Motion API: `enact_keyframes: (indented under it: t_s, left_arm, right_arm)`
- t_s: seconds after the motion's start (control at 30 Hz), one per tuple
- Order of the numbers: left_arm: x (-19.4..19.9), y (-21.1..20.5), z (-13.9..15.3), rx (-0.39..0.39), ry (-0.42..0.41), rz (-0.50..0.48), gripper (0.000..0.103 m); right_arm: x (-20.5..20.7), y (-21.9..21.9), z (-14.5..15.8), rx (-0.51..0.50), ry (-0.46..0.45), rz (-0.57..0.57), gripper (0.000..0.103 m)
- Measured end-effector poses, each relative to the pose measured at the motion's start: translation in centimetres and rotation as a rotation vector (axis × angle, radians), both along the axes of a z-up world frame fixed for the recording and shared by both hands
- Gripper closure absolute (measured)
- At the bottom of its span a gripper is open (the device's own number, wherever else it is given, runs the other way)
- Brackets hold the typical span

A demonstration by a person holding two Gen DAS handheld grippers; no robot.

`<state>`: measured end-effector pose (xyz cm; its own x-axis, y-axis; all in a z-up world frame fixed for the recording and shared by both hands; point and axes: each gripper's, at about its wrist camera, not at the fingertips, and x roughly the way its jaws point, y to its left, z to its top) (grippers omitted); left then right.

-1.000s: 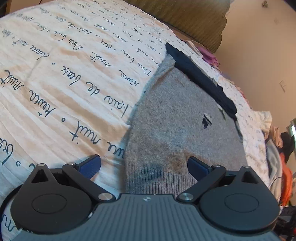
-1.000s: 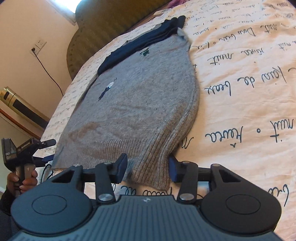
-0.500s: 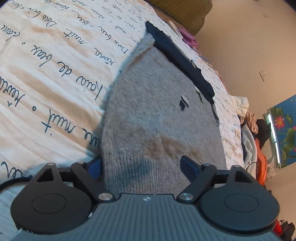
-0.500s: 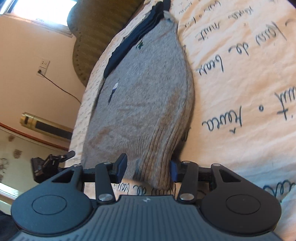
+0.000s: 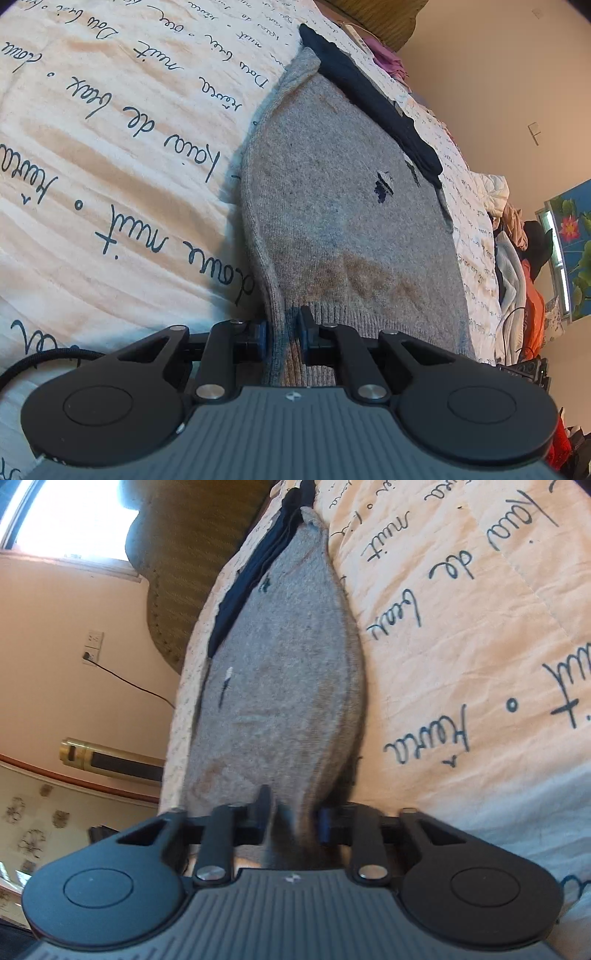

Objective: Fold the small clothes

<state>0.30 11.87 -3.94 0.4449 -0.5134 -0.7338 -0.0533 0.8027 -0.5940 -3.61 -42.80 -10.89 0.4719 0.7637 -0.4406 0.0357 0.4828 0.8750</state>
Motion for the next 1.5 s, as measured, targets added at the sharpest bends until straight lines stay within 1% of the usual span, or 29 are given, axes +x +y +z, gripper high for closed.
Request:
enact_keyframes:
  t_s: [0.1, 0.13, 0.17, 0.27, 0.3, 0.33, 0.53, 0.7, 0.8, 0.93, 1.0, 1.07, 1.17, 1.27, 1.33, 1.43, 1.5]
  left_arm:
    - [0.1, -0.1, 0.1, 0.009, -0.001, -0.007, 0.084]
    - [0.1, -0.1, 0.1, 0.011, -0.003, -0.009, 0.087]
    - [0.1, 0.0, 0.2, 0.012, -0.006, -0.011, 0.091]
    - [0.2, -0.2, 0.9, 0.017, -0.025, -0.014, 0.094]
    - [0.2, -0.3, 1.3, 0.010, -0.038, -0.019, 0.097]
    - [0.2, -0.3, 1.7, -0.001, -0.052, -0.024, 0.100]
    - [1.0, -0.1, 5.2, -0.108, -0.144, -0.032, 0.100]
    - [4.4, -0.2, 8.5, -0.186, -0.237, -0.014, 0.100]
    - [7.6, -0.7, 10.0, -0.203, -0.277, 0.003, 0.100]
    - [13.2, -1.4, 10.9, -0.206, -0.316, 0.033, 0.100]
    - [16.3, -1.7, 11.1, -0.214, -0.334, 0.046, 0.100]
    - [19.8, -2.2, 11.2, -0.190, -0.357, 0.055, 0.101]
    - [25.2, -3.2, 10.8, -0.153, -0.368, 0.061, 0.101]
    - [30.7, -4.0, 9.9, -0.120, -0.354, 0.074, 0.101]
    - [34.1, -4.4, 9.0, -0.082, -0.358, 0.094, 0.101]
    - [38.1, -4.8, 7.1, -0.036, -0.347, 0.150, 0.101]
    - [40.3, -4.8, 5.3, -0.018, -0.299, 0.186, 0.101]
  right_arm:
    - [-0.5, -0.3, -0.2, 0.021, -0.016, -0.020, 0.094]
    - [-0.6, -0.5, -0.1, 0.021, -0.025, -0.027, 0.094]
    - [-0.7, -0.5, -0.1, 0.027, -0.028, -0.038, 0.095]
    - [-1.0, -1.0, 0.5, 0.075, -0.054, -0.081, 0.095]
    - [-0.9, -1.2, 1.0, 0.095, -0.070, -0.090, 0.096]
    - [-0.9, -1.3, 1.5, 0.111, -0.087, -0.093, 0.096]
    - [0.2, -1.5, 4.9, 0.128, -0.180, -0.078, 0.096]
    - [2.9, -2.5, 7.6, 0.179, -0.276, -0.103, 0.095]
    - [5.8, -3.1, 9.1, 0.203, -0.334, -0.120, 0.095]
    - [10.6, -4.2, 10.3, 0.239, -0.376, -0.151, 0.095]
    - [13.6, -4.6, 10.4, 0.247, -0.373, -0.162, 0.095]
    - [17.1, -4.8, 10.4, 0.251, -0.366, -0.168, 0.095]
    - [22.9, -5.2, 9.9, 0.267, -0.352, -0.182, 0.095]
    - [28.9, -5.2, 9.0, 0.267, -0.323, -0.196, 0.095]
    - [32.8, -5.1, 8.2, 0.230, -0.300, -0.204, 0.095]
    - [37.9, -5.0, 5.7, 0.200, -0.228, -0.242, 0.095]
    - [40.2, -4.9, 3.5, 0.181, -0.156, -0.286, 0.095]
